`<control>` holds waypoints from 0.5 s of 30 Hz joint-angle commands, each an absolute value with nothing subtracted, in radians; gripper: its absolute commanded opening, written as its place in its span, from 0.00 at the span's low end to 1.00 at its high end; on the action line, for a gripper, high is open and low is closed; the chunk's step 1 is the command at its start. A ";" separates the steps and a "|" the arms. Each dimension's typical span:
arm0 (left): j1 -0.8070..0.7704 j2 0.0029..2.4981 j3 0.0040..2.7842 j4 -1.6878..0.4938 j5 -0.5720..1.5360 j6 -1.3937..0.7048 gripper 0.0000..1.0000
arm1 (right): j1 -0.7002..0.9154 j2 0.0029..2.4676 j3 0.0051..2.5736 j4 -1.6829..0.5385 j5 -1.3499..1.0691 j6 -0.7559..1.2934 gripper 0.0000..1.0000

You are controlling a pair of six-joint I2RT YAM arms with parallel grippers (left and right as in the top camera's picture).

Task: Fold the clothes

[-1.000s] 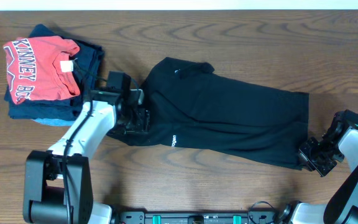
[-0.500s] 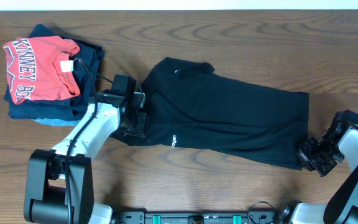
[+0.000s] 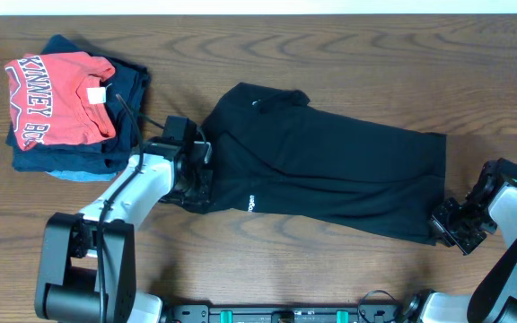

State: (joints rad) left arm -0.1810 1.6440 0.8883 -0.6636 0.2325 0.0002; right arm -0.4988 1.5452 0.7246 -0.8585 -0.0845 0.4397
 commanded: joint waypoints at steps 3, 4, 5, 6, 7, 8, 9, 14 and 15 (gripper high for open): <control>-0.121 1.598 0.968 -0.757 0.250 -0.004 0.06 | -0.499 1.544 0.728 -0.849 -0.071 0.433 0.03; -0.109 1.583 0.973 -0.765 0.250 -0.004 0.06 | -0.499 1.544 0.728 -0.849 -0.071 0.433 0.03; -0.095 1.565 0.973 -0.770 0.250 -0.004 0.06 | -0.499 1.544 0.728 -0.849 -0.070 0.433 0.03; -0.085 1.554 0.973 -0.776 0.249 -0.003 0.06 | -0.499 1.544 0.728 -0.850 -0.067 0.433 0.03; -0.075 1.544 0.973 -0.784 0.246 -0.003 0.06 | -0.499 1.544 0.728 -0.854 -0.062 0.433 0.03; -0.068 1.539 0.973 -0.793 0.246 0.000 0.06 | -0.499 1.544 0.728 -0.857 -0.054 0.433 0.03; -0.062 1.539 0.973 -0.805 0.242 0.000 0.06 | -0.499 1.544 0.728 -0.864 -0.046 0.433 0.03; -0.057 1.543 0.973 -0.871 0.181 -0.003 0.06 | -0.499 1.544 0.728 -0.883 0.023 0.460 0.03; -0.057 1.543 0.973 -0.876 0.180 -0.006 0.06 | -0.499 1.544 0.728 -0.884 0.023 0.460 0.03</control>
